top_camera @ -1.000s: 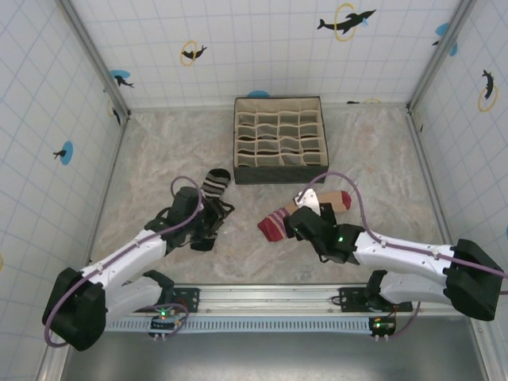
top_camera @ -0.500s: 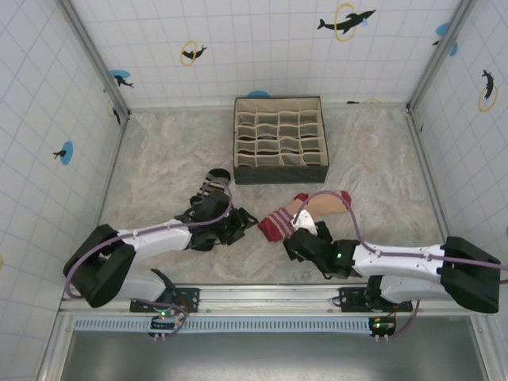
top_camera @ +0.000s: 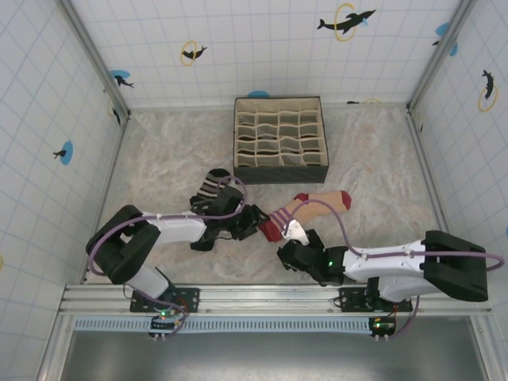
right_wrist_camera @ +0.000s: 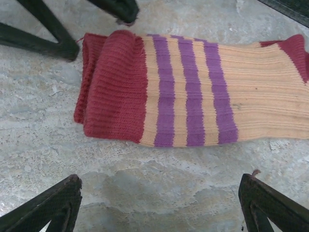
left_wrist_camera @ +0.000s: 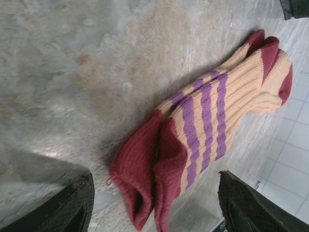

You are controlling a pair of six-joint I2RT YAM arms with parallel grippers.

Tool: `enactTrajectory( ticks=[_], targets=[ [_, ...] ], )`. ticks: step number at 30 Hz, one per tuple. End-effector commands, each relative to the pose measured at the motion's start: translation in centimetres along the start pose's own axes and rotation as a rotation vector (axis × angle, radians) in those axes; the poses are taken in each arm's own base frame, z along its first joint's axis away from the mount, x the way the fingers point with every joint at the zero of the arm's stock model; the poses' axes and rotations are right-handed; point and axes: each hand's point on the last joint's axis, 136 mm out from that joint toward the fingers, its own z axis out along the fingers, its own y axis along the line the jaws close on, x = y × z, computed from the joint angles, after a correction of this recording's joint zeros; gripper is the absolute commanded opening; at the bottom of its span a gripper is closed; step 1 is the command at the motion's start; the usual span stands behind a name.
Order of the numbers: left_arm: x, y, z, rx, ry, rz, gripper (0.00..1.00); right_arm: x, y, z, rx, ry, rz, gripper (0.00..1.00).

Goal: Roll the socks

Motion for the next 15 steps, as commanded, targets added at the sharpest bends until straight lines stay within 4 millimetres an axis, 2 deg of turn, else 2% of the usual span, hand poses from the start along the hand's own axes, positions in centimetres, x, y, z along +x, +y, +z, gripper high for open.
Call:
enactTrajectory(
  ticks=[1, 3, 9, 13, 15],
  targets=[
    [0.4, 1.0, 0.9, -0.037, 0.020, 0.014, 0.67, -1.1, 0.8, 0.1, -0.005, -0.044, 0.015, 0.86],
    [0.3, 1.1, 1.2, -0.042, 0.021, 0.013, 0.64, -1.0, 1.0, 0.3, -0.007, -0.041, 0.009, 0.83],
    [0.2, 1.2, 1.8, -0.049, 0.025, 0.015, 0.46, -0.5, 1.8, 0.8, -0.023, -0.029, -0.013, 0.77],
    [0.3, 1.2, 2.0, -0.051, 0.028, 0.013, 0.28, -0.4, 2.3, 1.0, -0.026, -0.020, -0.047, 0.74],
    [0.3, 1.1, 2.0, -0.048, 0.029, 0.009, 0.18, -1.0, 2.9, 0.9, -0.039, -0.047, -0.042, 0.73]
  ],
)
